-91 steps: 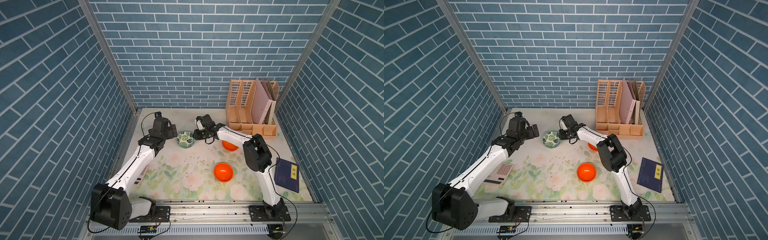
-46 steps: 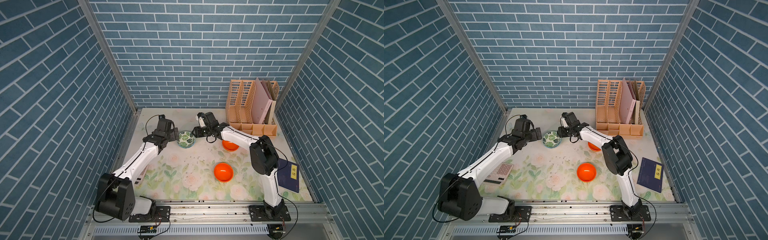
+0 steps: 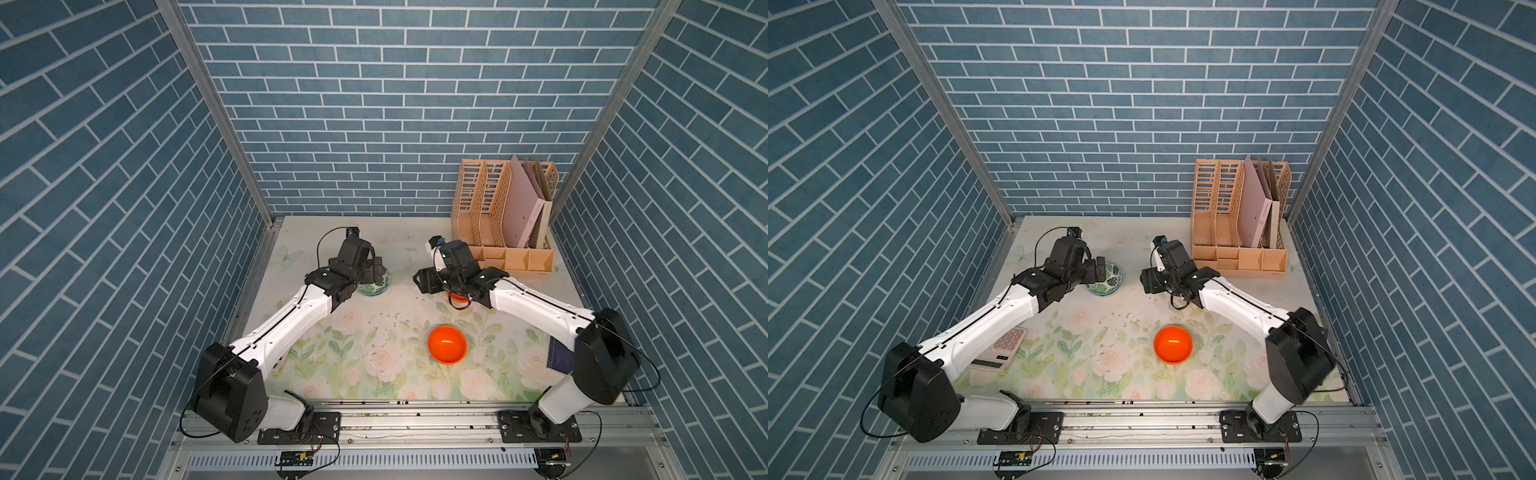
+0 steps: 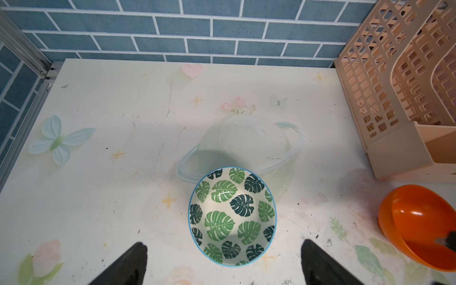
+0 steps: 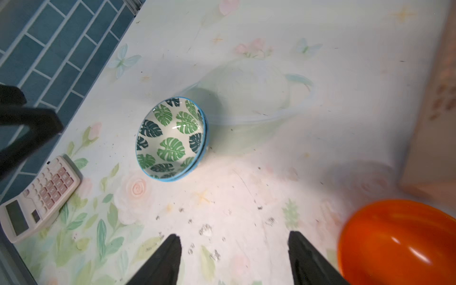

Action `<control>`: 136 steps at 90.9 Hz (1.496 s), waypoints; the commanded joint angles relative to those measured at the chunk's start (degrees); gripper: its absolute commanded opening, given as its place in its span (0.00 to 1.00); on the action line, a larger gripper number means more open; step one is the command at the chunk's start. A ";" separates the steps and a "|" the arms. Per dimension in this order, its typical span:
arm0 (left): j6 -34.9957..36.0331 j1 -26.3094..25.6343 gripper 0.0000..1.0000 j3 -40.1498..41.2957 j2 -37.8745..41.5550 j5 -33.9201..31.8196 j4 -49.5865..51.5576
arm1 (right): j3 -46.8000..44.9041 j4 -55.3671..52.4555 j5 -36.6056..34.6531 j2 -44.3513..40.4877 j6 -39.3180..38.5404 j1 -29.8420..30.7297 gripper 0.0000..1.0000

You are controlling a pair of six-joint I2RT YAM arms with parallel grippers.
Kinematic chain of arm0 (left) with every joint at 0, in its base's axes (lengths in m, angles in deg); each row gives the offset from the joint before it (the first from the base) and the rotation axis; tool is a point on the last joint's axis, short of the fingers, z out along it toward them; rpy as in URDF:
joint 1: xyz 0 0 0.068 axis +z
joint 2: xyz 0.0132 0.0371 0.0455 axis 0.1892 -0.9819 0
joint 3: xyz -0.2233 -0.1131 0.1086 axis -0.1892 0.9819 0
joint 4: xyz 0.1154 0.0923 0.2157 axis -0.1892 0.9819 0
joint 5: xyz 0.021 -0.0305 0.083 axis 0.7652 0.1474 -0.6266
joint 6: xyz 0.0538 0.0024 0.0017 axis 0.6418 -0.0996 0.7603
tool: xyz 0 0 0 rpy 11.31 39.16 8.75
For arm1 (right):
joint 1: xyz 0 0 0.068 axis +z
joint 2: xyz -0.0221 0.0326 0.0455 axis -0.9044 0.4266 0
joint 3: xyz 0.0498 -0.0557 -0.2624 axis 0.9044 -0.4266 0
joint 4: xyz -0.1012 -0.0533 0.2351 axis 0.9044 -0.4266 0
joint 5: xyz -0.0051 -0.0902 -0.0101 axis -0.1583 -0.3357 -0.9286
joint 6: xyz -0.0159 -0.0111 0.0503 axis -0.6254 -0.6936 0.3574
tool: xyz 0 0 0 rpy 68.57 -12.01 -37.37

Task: Stack the bowls
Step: Place the bowl on the bowl, then pick up the bowl from the center of the board.

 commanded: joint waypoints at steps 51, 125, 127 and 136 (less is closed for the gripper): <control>4.16 -11.38 0.99 -1.32 -6.03 9.40 -0.37 | -20.20 -13.13 0.58 -20.61 8.79 -2.26 0.59; 5.40 -19.86 0.96 6.33 -4.77 18.94 -2.71 | -24.64 -13.43 3.29 -15.78 8.90 0.55 0.40; 5.41 -20.08 0.96 6.41 -4.70 19.03 -2.70 | -24.68 -13.29 3.24 -15.64 8.90 0.65 0.39; 5.30 -21.06 0.96 6.51 -4.48 18.61 -2.47 | -24.85 -12.92 2.54 -15.48 8.81 0.69 0.34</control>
